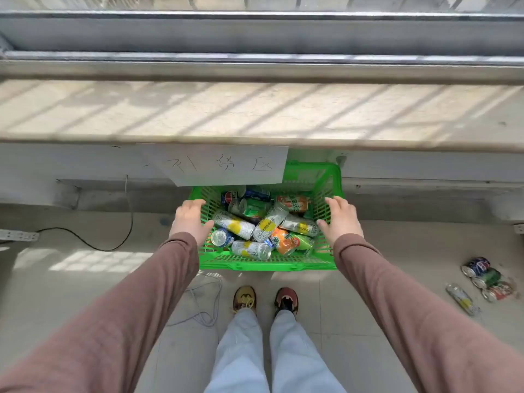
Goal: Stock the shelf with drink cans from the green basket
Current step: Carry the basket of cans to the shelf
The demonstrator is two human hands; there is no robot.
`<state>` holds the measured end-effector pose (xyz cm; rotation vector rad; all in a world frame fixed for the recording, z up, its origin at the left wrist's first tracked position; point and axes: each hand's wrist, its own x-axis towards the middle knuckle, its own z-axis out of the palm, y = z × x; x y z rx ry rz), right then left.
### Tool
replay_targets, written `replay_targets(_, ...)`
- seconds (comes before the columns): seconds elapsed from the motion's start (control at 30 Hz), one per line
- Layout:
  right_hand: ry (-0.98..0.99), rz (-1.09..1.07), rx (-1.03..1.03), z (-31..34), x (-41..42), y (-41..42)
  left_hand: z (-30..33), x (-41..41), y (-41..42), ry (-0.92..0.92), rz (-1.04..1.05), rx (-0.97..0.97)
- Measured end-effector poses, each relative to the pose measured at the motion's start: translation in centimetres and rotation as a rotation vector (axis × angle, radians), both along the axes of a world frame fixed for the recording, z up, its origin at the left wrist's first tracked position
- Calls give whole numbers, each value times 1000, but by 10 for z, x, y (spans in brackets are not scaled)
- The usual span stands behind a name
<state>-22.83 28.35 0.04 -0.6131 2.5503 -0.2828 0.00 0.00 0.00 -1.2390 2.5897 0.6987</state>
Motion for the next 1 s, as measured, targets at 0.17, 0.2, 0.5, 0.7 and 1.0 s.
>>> replay_targets(0.17,-39,-85,105,-30,-11,6,-26,11,-21,-107,156,54)
replay_targets(0.2,-45,-104,120,-36,-13,7,-32,10,-25,-116,174,66)
replay_targets(0.5,-77,-323,163,-78,-37,3,-73,-9,-49,-182,324,170)
replay_targets(0.7,-148,-404,169,-81,-49,2,-79,-17,-62,-303,347,163)
replay_targets(1.0,-176,-514,152,-55,-15,85,-44,-33,-27,-274,91,87)
